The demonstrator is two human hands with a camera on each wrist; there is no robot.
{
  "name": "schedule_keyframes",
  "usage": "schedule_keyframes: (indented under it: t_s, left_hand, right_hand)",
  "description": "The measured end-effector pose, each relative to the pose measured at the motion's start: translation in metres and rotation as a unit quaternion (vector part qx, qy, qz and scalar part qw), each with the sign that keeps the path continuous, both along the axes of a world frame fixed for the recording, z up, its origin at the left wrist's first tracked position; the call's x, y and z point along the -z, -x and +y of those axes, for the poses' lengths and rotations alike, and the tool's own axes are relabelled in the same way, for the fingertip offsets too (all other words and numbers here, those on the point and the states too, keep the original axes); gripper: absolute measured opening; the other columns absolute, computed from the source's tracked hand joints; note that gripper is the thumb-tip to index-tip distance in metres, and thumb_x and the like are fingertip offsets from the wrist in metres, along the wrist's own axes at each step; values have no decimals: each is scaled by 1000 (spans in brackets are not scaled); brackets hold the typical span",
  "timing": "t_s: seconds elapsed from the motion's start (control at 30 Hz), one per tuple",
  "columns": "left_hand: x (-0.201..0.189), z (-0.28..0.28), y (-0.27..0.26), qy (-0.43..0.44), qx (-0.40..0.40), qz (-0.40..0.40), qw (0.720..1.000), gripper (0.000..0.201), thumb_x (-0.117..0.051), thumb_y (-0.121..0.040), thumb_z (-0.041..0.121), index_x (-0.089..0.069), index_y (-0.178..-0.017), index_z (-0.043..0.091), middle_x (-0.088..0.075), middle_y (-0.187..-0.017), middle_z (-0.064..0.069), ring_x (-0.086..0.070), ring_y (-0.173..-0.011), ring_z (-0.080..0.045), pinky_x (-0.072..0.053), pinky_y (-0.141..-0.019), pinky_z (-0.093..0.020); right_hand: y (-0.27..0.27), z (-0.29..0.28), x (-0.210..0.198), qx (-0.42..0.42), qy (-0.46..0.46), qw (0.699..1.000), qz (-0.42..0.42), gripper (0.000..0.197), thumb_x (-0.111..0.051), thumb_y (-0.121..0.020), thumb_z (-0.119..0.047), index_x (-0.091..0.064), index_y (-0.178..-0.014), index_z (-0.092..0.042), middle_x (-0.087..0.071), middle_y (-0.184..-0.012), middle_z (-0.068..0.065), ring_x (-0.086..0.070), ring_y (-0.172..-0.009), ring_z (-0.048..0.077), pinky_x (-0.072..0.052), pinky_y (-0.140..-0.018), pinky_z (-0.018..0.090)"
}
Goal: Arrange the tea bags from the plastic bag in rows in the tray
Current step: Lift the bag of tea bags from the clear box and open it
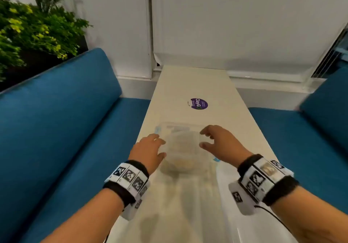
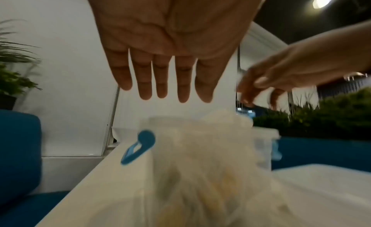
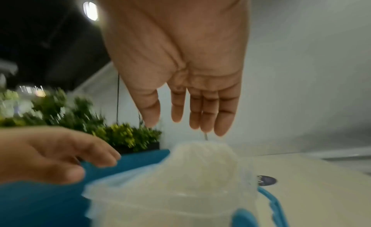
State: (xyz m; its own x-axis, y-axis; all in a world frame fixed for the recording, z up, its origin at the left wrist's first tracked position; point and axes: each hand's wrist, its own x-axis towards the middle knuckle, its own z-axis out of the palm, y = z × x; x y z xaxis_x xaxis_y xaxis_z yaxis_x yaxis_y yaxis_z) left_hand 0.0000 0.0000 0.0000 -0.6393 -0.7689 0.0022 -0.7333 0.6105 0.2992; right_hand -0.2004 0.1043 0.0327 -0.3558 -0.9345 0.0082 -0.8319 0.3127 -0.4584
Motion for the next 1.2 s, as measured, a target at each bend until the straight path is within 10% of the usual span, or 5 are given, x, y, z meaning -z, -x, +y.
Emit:
schedule_keyframes:
  t_s: [0.3,0.47,0.67,0.87,1.2]
  left_hand:
    - [23,-25,15,-6,14,-65,998,39,-49,-90,48,-67,-111,20,-48,-134,8,-44,-121,-17,-36,-99,-33]
    - [22,-29,18,4,24,-81,996,40,-49,-89,50,-67,-111,22,-50,-129,7,-47,-116,-17,-37,-99,-33]
    - [18,-21,14,-61,-35,60,996,37,-54,-88,45,-62,-112,19,-56,-124,2,-52,-116,-21,-38,-98,-33]
    - [-4,1,-14,-398,-155,526,735,43,-23,-101,37,-56,-115,13,-62,-99,-3,-60,-90,-22,-46,-78,-28]
    - [0,24,-45,-412,-70,471,777,43,-61,-75,-18,-58,-98,19,-63,-94,-8,-64,-79,-14,-56,-67,-16]
  right_hand:
    - [0,-65,46,57,-162,984,45,67,-70,-78,-39,-38,-135,-25,-54,-126,6,-53,-116,27,-45,-92,39]
    - [-7,-57,36,93,59,994,22,11,-50,-87,-10,-56,-96,-10,-63,-94,14,-58,-90,34,-45,-74,36]
    - [-19,-5,-34,35,263,961,-78,28,-48,-77,10,-50,-77,-18,-52,-77,-2,-46,-71,5,-33,-58,8]
    - [-28,54,-48,-39,298,946,-120,47,-52,-75,18,-44,-69,-27,-49,-69,-8,-46,-62,-3,-35,-56,8]
    - [-40,75,23,-227,-20,973,-37,35,-72,-63,-36,-47,-85,-45,-40,-103,-24,-42,-102,2,-41,-89,21]
